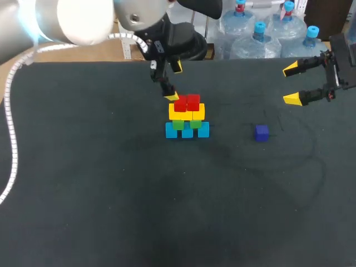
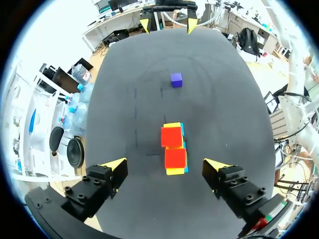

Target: Place the blue cubes, place green cubes on the blue cubes, place the yellow cubes on the green cubes, then place the red cubes on the yellow cubes, and place purple cube on the red cubes.

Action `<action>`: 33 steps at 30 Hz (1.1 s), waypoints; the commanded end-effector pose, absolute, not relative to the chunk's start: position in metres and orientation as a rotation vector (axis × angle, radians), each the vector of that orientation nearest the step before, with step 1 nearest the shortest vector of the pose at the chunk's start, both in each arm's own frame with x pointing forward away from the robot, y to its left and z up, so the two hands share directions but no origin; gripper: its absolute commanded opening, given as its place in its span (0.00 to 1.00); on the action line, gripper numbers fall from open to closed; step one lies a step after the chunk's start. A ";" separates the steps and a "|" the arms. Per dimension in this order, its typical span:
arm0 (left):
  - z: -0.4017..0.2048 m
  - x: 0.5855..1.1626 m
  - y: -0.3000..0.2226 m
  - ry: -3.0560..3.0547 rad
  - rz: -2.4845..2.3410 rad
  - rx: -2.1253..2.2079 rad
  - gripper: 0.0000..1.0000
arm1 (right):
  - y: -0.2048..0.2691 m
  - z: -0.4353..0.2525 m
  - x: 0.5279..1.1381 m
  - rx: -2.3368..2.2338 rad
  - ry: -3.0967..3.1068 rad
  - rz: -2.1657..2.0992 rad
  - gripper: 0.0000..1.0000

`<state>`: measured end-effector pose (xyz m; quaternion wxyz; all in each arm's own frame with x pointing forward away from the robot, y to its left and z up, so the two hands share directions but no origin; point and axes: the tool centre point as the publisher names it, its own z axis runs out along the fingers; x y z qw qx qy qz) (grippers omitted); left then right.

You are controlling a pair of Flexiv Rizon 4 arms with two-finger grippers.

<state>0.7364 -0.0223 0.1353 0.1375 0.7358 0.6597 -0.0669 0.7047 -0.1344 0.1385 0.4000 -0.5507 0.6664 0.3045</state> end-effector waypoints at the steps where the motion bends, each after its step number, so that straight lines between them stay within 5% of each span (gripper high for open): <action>1: 0.141 0.721 0.001 1.876 -0.164 2.079 1.00 | -0.134 0.138 0.705 -1.393 1.684 0.770 1.00; 2: 0.142 0.720 0.005 1.870 -0.175 2.062 1.00 | -0.134 0.138 0.705 -1.393 1.684 0.770 1.00; 3: 0.143 0.719 0.011 1.871 -0.179 2.041 0.99 | -0.134 0.138 0.705 -1.393 1.684 0.770 0.85; 4: 0.144 0.718 0.016 1.875 -0.173 2.029 0.84 | -0.134 0.138 0.705 -1.393 1.684 0.770 0.61; 7: 0.145 0.714 0.031 1.881 -0.163 1.997 0.47 | -0.134 0.138 0.705 -1.393 1.684 0.770 0.27; 11: 0.144 0.711 0.047 1.907 -0.150 1.962 0.16 | -0.134 0.138 0.705 -1.393 1.684 0.770 0.16; 12: 0.143 0.711 0.051 1.913 -0.148 1.956 0.06 | -0.134 0.138 0.705 -1.393 1.684 0.770 0.00; 13: 0.142 0.710 0.054 1.913 -0.148 1.956 0.00 | -0.134 0.138 0.705 -1.393 1.684 0.770 0.00; 14: 0.142 0.710 0.057 1.913 -0.148 1.956 0.19 | -0.134 0.138 0.705 -1.393 1.684 0.770 0.09; 15: 0.141 0.709 0.059 1.917 -0.148 1.954 0.38 | -0.134 0.138 0.705 -1.393 1.684 0.770 0.35; 16: 0.141 0.709 0.061 1.920 -0.147 1.952 0.59 | -0.134 0.138 0.705 -1.393 1.684 0.770 0.48; 17: 0.141 0.708 0.062 1.903 -0.137 1.963 0.99 | -0.134 0.138 0.705 -1.393 1.684 0.770 1.00; 33: 0.125 0.704 0.063 1.787 -0.258 1.840 1.00 | -0.134 0.138 0.705 -1.393 1.684 0.770 1.00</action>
